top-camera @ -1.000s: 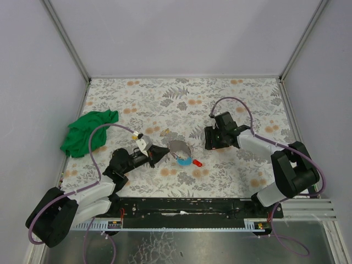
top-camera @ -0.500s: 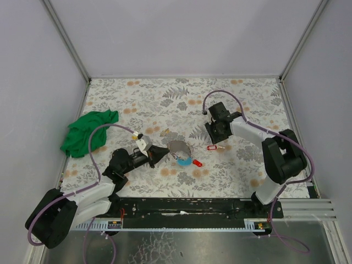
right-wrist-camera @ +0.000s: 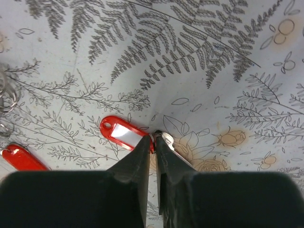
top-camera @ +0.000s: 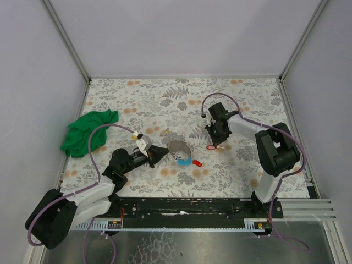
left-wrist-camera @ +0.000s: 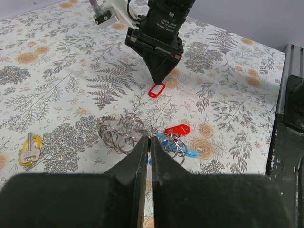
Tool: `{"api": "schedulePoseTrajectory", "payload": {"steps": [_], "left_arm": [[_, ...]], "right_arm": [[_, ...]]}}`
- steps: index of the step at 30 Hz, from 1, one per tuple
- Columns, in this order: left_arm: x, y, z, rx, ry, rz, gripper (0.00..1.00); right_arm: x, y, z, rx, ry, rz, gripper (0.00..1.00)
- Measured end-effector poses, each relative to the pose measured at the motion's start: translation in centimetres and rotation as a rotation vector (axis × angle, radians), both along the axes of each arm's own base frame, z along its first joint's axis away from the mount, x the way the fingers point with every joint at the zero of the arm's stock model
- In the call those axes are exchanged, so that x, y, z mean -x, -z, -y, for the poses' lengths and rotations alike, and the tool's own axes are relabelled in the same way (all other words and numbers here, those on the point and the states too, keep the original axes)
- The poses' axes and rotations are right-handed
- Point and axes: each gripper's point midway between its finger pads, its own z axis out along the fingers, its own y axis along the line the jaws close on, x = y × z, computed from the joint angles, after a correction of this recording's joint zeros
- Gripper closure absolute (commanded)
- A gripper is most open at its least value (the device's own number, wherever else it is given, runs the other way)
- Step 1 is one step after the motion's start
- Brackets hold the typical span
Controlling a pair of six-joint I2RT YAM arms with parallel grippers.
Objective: Put the keys on the keyring
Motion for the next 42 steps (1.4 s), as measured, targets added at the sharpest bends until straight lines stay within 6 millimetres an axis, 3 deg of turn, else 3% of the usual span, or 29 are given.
{"api": "schedulePoseTrajectory", "payload": {"steps": [7, 15, 19, 29, 35, 39, 42], "left_arm": [[0.0, 0.0, 0.0, -0.001, 0.0, -0.001, 1.0], [0.0, 0.2, 0.0, -0.003, 0.0, -0.006, 1.0], [0.0, 0.2, 0.0, -0.003, 0.0, -0.006, 1.0], [0.0, 0.2, 0.0, -0.003, -0.001, -0.006, 1.0], [-0.1, 0.4, 0.0, -0.007, -0.002, -0.013, 1.0], [-0.1, 0.5, 0.0, -0.007, -0.003, -0.014, 1.0], [-0.2, 0.5, 0.0, -0.007, -0.005, -0.015, 1.0]], "right_arm": [[-0.1, -0.4, -0.3, -0.024, -0.003, 0.011, 0.98], [-0.4, -5.1, -1.0, -0.1, -0.011, 0.272, 0.97], [-0.3, -6.1, -2.2, -0.18, -0.017, 0.419, 0.95], [-0.8, -4.8, -2.7, -0.236, 0.032, 0.542, 0.91], [1.7, -1.4, -1.8, -0.231, 0.085, 0.479, 0.85], [2.2, -0.9, -1.6, -0.229, 0.132, 0.447, 0.75], [2.9, -0.5, -1.3, -0.211, 0.153, 0.398, 0.74]]}}
